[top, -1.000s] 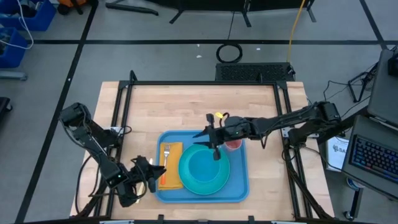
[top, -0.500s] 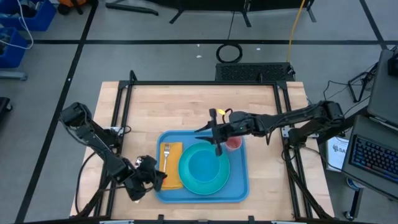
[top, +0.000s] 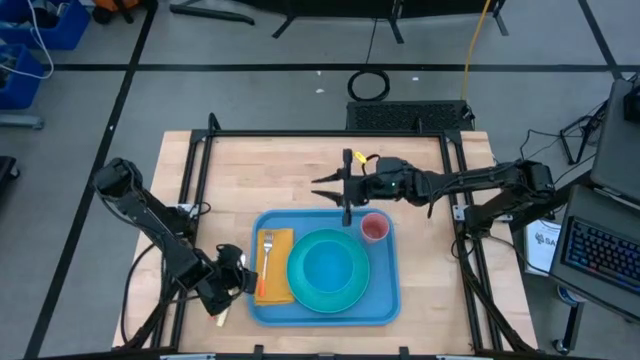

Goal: Set up tray
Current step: Put the orange spoon on top of the yellow napkin in the blue serving tray, then adjust the light blue plate in the blue serving tray

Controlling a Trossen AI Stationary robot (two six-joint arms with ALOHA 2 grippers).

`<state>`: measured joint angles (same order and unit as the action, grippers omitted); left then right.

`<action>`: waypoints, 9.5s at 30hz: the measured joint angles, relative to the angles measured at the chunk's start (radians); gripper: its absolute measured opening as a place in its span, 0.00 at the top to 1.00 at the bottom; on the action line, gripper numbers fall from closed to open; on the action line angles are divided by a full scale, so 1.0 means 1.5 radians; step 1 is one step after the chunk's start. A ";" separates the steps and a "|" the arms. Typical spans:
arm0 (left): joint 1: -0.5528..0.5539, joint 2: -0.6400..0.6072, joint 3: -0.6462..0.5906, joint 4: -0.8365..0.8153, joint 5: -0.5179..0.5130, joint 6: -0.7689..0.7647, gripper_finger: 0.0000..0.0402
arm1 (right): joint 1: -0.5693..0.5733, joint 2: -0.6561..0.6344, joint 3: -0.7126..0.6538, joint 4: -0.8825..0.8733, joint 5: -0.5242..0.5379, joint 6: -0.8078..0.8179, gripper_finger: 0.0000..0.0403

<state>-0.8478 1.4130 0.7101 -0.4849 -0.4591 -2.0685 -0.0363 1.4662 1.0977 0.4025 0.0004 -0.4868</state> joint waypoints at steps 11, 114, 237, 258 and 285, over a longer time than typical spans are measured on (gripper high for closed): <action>-0.042 -0.040 0.000 -0.160 0.188 -0.162 0.78 | -0.016 0.000 0.000 0.074 -0.001 0.003 0.77; -0.065 0.037 -0.039 -0.167 0.242 -0.231 0.98 | -0.042 0.000 0.000 0.022 -0.002 0.010 0.77; 0.246 0.106 0.000 0.143 0.042 0.181 0.79 | -0.042 0.000 0.000 0.003 -0.001 0.010 0.77; 0.258 0.105 0.001 0.135 -0.089 0.310 0.79 | -0.042 0.000 0.000 0.008 -0.001 0.008 0.77; 0.309 0.105 0.001 0.157 0.013 0.356 0.79 | -0.042 0.000 0.000 0.008 -0.001 0.010 0.77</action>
<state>-0.3836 1.5700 0.7120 -0.2497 -0.4399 -1.5347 -0.0990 1.4666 1.0977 0.4151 -0.0017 -0.4725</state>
